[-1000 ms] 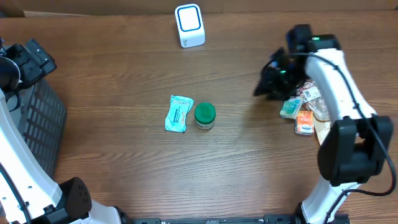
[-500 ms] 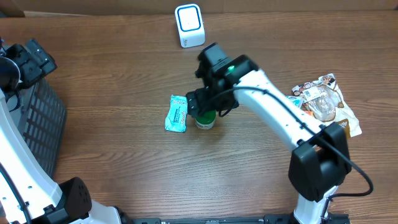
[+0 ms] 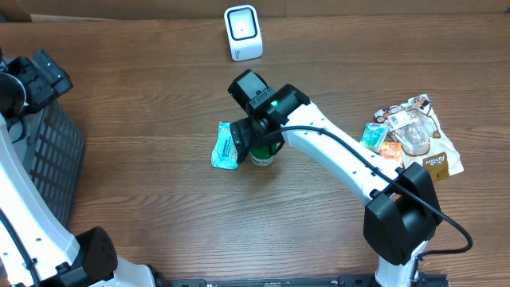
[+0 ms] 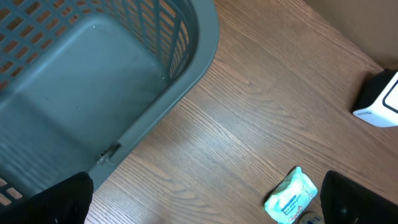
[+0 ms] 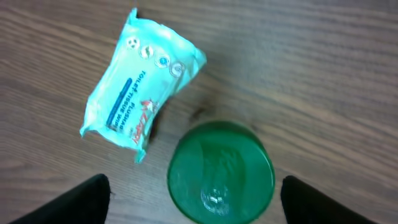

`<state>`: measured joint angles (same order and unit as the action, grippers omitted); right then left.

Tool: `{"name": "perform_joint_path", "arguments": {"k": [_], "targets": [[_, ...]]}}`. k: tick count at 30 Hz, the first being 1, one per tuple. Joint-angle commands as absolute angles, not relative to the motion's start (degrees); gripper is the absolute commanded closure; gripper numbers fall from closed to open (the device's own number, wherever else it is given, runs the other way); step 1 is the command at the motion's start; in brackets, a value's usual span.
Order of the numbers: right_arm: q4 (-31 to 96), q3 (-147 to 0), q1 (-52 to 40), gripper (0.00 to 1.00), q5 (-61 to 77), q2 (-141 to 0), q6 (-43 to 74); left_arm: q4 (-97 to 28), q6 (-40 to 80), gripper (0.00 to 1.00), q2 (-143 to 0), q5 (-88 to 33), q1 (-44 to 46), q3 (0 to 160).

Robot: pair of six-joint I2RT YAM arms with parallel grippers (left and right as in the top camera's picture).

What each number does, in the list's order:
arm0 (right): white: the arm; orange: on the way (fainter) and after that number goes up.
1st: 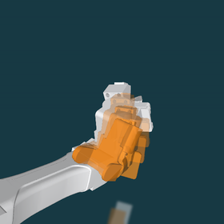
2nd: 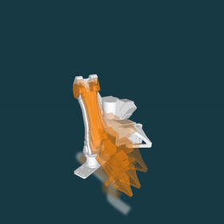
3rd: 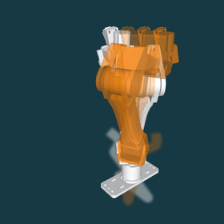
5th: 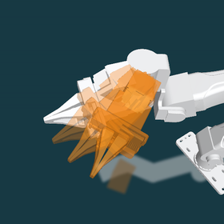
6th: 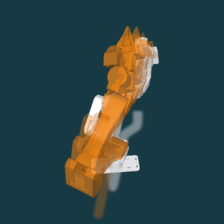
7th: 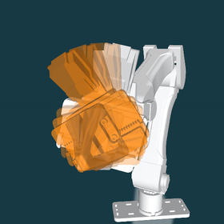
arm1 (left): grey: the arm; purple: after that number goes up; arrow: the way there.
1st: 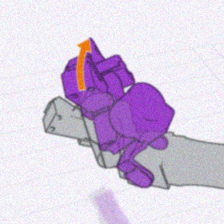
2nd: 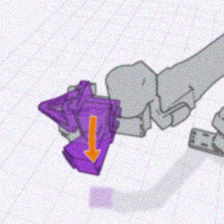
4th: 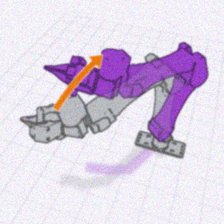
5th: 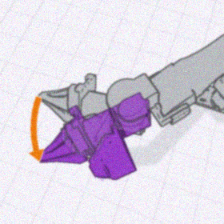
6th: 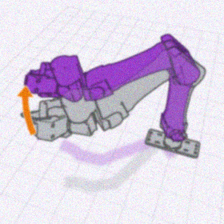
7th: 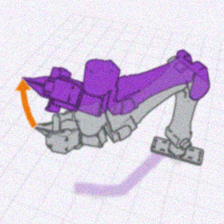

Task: Scan the item barcode
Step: 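Reach the right gripper down to the green-lidded jar and grasp it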

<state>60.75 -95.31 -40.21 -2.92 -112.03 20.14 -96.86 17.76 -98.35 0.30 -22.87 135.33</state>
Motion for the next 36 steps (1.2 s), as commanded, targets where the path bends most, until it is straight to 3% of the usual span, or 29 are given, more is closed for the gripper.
{"name": "perform_joint_path", "arguments": {"k": [1,10,24,28,32,36], "targets": [[59.99,-92.88,-40.12,0.17,-4.51,-111.39,29.26,-96.79,16.73,0.00,-97.49,0.60,-22.81,136.00],[57.25,-89.95,-40.12,0.18,-5.32,-112.22,36.05,-96.79,16.71,0.00,-97.49,0.60,-22.81,136.00],[57.93,-90.13,-40.10,0.37,-5.28,-115.94,34.46,-96.79,16.73,0.00,-97.49,0.60,-22.81,136.00],[59.46,-91.44,-40.10,0.42,-5.26,-115.72,24.77,-96.79,16.73,0.00,-97.49,0.60,-22.81,136.00],[61.34,-92.66,-40.12,0.36,-0.93,-115.63,-1.98,-96.79,16.73,0.00,-97.49,0.60,-22.81,136.00],[66.08,-92.66,-40.10,0.35,-1.23,-115.63,-20.21,-96.79,16.73,0.00,-97.49,0.60,-22.81,136.00]]}}
